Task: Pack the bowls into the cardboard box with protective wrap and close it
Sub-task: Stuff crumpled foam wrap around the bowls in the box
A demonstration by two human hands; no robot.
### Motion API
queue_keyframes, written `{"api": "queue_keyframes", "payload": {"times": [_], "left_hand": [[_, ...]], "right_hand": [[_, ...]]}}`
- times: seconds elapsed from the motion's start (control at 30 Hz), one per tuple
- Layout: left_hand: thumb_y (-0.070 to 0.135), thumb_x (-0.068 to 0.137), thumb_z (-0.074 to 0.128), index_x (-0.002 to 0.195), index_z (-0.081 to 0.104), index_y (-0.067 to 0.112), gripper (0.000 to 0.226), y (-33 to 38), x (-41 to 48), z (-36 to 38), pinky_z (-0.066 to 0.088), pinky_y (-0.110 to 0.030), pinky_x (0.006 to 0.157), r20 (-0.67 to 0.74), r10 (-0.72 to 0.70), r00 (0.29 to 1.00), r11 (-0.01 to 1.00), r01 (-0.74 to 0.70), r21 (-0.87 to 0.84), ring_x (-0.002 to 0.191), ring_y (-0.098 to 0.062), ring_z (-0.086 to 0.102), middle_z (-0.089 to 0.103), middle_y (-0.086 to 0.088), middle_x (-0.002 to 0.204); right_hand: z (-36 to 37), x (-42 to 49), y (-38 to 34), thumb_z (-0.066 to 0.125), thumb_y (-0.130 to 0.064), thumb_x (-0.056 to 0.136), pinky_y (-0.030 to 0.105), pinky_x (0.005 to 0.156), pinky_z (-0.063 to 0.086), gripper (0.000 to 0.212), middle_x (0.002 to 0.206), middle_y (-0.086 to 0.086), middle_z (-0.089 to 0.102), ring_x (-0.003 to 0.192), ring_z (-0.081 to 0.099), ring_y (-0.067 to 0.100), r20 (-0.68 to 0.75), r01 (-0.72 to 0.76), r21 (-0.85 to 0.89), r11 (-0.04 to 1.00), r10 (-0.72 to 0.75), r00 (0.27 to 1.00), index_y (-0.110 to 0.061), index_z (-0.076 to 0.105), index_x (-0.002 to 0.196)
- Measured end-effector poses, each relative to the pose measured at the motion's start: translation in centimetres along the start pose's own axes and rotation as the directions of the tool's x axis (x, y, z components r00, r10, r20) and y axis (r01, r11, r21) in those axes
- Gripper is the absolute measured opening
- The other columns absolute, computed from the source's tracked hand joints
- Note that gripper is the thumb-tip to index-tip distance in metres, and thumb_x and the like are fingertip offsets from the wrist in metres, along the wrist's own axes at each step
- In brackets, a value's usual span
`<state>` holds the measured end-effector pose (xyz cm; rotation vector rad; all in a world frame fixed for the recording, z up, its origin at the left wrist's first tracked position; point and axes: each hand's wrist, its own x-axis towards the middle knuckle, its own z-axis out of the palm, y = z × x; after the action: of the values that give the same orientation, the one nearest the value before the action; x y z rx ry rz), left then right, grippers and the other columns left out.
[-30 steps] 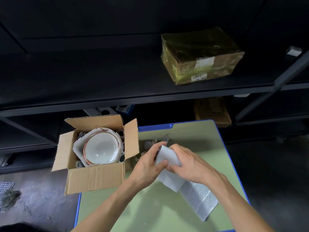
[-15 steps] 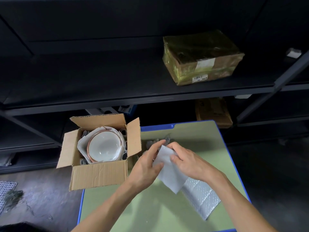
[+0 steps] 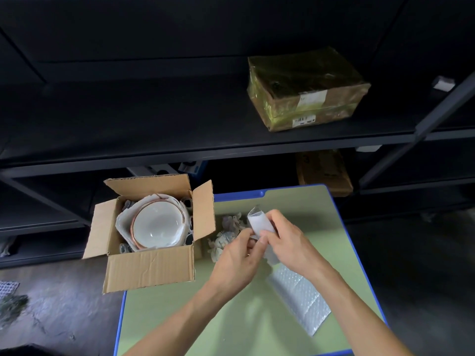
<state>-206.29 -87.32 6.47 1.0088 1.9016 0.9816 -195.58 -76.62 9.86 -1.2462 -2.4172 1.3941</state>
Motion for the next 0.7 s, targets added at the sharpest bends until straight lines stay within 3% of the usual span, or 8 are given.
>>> {"api": "queue_keyframes", "payload": {"times": [0.07, 0.17, 0.27, 0.37, 0.43, 0.5, 0.6, 0.7], "left_hand": [[0.057, 0.095, 0.047, 0.097, 0.056, 0.029, 0.029, 0.0, 0.1, 0.0, 0.055, -0.036, 0.075, 0.007, -0.013, 1.0, 0.998, 0.013, -0.057, 0.071, -0.007, 0.059, 0.064, 0.013, 0.078], [0.058, 0.09, 0.049, 0.109, 0.058, 0.032, 0.033, -0.2, 0.2, -0.3, 0.053, -0.035, 0.075, 0.045, -0.026, 0.999, 0.991, 0.031, -0.127, 0.081, -0.009, 0.064, 0.069, 0.011, 0.093], [0.059, 0.087, 0.054, 0.113, 0.056, 0.036, 0.034, -0.6, 0.3, -0.5, 0.055, -0.048, 0.083, 0.034, -0.047, 0.998, 0.99, 0.051, -0.133, 0.09, -0.017, 0.067, 0.071, 0.008, 0.098], [0.057, 0.084, 0.059, 0.113, 0.056, 0.036, 0.036, -0.9, 0.3, -0.7, 0.055, -0.05, 0.085, 0.012, -0.062, 0.998, 0.99, 0.063, -0.13, 0.094, -0.017, 0.069, 0.071, 0.01, 0.099], [0.052, 0.085, 0.06, 0.113, 0.057, 0.036, 0.032, -0.9, 0.3, -0.9, 0.055, -0.05, 0.085, -0.005, -0.058, 0.998, 0.992, 0.057, -0.113, 0.093, -0.015, 0.068, 0.071, 0.01, 0.099], [0.045, 0.087, 0.058, 0.115, 0.057, 0.036, 0.029, -0.9, 0.2, -1.1, 0.056, -0.046, 0.084, -0.012, -0.052, 0.999, 0.994, 0.05, -0.1, 0.094, -0.012, 0.068, 0.07, 0.012, 0.1], [0.035, 0.09, 0.053, 0.119, 0.057, 0.036, 0.029, -0.7, 0.0, -1.3, 0.055, -0.037, 0.084, -0.01, -0.049, 0.999, 0.996, 0.048, -0.072, 0.092, -0.007, 0.065, 0.069, 0.014, 0.1], [0.026, 0.086, 0.047, 0.114, 0.056, 0.034, 0.031, -0.8, -0.2, -1.6, 0.053, -0.033, 0.078, -0.001, -0.054, 0.999, 0.996, 0.054, -0.065, 0.086, -0.006, 0.06, 0.064, 0.014, 0.095]], "right_hand": [[0.0, 0.0, 0.0, 0.055, -0.018, 0.094, 0.028, 0.07, 0.046, 0.014, 0.082, -0.008, 0.061, 0.075, 0.054, 0.01, 0.005, -0.024, 0.058, 0.998, 0.024, 1.0, -0.028, 0.05, 0.086], [-0.1, 0.0, 0.1, 0.053, -0.014, 0.095, 0.041, 0.076, 0.051, 0.006, 0.084, 0.0, 0.068, 0.081, 0.061, 0.023, 0.038, -0.007, 0.135, 0.991, 0.002, 0.999, -0.016, 0.056, 0.089], [0.0, -0.3, -0.2, 0.046, -0.011, 0.1, 0.027, 0.066, 0.047, 0.016, 0.082, -0.012, 0.067, 0.073, 0.056, 0.012, 0.073, -0.024, 0.168, 0.985, 0.012, 0.997, -0.025, 0.053, 0.096], [0.5, -0.2, -0.3, 0.051, -0.011, 0.097, 0.031, 0.072, 0.048, 0.017, 0.088, -0.001, 0.067, 0.077, 0.056, 0.014, 0.025, -0.009, 0.165, 0.986, 0.005, 1.0, -0.028, 0.052, 0.098], [1.1, 0.2, 0.0, 0.059, -0.014, 0.093, 0.027, 0.078, 0.047, 0.014, 0.09, -0.006, 0.064, 0.086, 0.056, 0.007, -0.049, 0.027, 0.095, 0.995, -0.022, 0.999, -0.028, 0.057, 0.093], [1.7, 0.4, 0.0, 0.066, -0.018, 0.089, 0.014, 0.08, 0.039, 0.007, 0.098, -0.013, 0.056, 0.095, 0.044, 0.005, -0.142, 0.059, -0.042, 0.997, -0.064, 0.988, -0.023, 0.062, 0.093], [1.9, 0.3, -0.1, 0.074, -0.019, 0.083, -0.001, 0.085, 0.029, 0.017, 0.11, -0.02, 0.047, 0.104, 0.033, 0.004, -0.221, 0.08, -0.071, 0.994, -0.094, 0.971, -0.023, 0.065, 0.098], [1.7, 0.0, 0.0, 0.079, -0.027, 0.079, 0.012, 0.083, 0.04, 0.032, 0.102, -0.019, 0.056, 0.097, 0.049, 0.003, -0.182, 0.0, 0.085, 0.996, 0.015, 0.983, -0.035, 0.056, 0.1]]}}
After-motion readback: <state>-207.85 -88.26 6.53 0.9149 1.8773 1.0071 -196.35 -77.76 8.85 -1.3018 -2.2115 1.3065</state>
